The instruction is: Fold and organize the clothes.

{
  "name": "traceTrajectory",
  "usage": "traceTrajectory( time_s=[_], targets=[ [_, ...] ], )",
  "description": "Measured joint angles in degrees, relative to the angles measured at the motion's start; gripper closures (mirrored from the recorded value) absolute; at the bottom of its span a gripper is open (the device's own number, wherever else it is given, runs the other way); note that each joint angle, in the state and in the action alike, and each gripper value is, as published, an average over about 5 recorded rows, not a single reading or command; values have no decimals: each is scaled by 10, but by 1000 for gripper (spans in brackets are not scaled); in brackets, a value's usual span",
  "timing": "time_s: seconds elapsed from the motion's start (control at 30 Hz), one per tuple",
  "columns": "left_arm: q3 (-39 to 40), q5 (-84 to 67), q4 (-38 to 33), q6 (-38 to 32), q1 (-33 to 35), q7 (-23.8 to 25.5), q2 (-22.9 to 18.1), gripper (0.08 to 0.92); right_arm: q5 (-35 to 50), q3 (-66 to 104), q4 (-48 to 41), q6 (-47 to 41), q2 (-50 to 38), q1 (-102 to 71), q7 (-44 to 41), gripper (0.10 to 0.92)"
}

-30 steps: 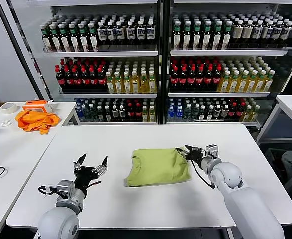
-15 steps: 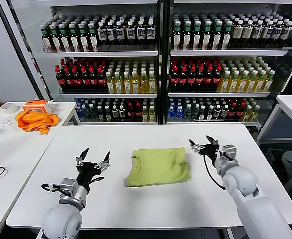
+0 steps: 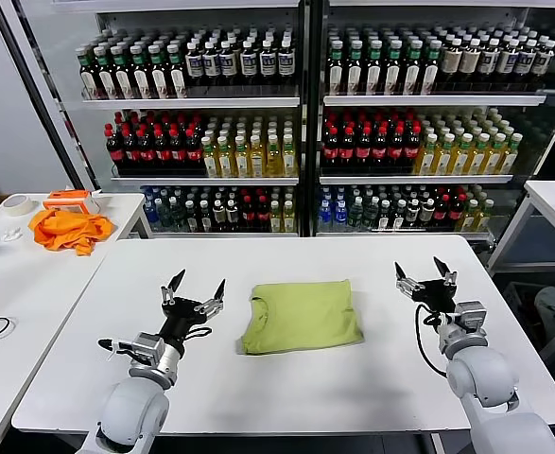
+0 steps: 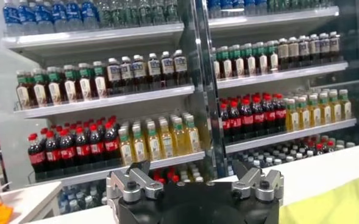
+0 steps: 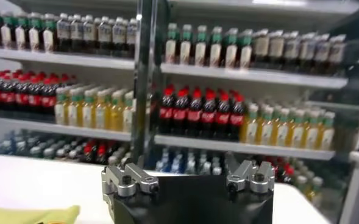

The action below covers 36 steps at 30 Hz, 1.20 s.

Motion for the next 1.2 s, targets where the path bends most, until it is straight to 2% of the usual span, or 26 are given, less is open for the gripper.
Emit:
traceTrajectory(
  time_s=[0.63,1.2],
  targets=[
    [-14,10,47,-56,-24,37,-27,177,-60,23,22,45,-2,-46,3,203],
    [-30,56,72,-109,-14,44,-42,177,-105,4,22,71,4,-70,21,203]
  ],
)
